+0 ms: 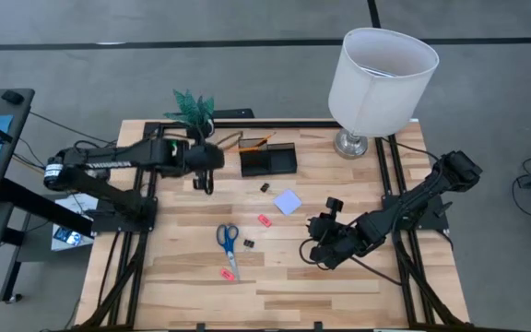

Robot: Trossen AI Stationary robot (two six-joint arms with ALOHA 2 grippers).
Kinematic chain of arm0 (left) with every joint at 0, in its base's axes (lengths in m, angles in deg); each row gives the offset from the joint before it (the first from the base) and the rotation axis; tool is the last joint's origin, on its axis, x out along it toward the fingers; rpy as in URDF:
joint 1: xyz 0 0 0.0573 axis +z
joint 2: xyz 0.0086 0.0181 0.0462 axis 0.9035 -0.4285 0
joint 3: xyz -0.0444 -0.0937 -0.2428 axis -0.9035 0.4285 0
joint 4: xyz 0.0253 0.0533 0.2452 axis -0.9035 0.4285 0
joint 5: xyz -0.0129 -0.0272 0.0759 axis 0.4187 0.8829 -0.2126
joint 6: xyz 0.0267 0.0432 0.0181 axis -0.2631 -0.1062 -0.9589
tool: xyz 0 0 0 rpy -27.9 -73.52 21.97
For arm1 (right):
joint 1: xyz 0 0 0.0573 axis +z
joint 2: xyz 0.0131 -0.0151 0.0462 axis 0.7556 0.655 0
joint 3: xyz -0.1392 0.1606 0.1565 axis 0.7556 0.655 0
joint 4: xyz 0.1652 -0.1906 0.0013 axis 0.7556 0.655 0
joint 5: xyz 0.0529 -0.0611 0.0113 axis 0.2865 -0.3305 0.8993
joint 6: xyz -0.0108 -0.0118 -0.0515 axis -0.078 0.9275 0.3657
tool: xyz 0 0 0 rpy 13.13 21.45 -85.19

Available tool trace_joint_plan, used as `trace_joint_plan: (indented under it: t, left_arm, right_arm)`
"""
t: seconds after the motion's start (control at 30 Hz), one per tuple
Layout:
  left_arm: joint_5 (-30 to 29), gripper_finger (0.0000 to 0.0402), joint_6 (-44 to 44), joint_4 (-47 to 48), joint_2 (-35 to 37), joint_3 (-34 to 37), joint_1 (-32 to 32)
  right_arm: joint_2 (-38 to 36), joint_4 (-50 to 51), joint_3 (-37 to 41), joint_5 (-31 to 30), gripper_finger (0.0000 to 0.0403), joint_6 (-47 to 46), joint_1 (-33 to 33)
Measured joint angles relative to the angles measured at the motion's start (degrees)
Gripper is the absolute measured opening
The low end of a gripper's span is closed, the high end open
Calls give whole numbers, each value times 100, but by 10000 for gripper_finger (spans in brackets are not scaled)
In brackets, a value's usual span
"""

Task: Pick and place office supplies into organizer
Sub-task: Put the yellow pencil into the black desk organizer

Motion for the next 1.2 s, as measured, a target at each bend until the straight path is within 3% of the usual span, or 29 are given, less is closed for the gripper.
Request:
trace_joint_plan:
  t: [0.27,0.53,0.93,1.2]
  left_arm:
    - [148,30,-969,-180,-4,-4,785]
    - [196,30,-1972,-596,-73,-6,927]
    - [-260,30,-2251,-562,-912,-6,1041]
    - [-438,30,-2502,-676,-1078,-6,1041]
  right_arm:
    - [0,10,0,0,66,73,-138]
    - [0,133,0,307,66,164,-311]
    - [0,401,0,617,66,303,-444]
    - [0,518,0,657,66,507,-445]
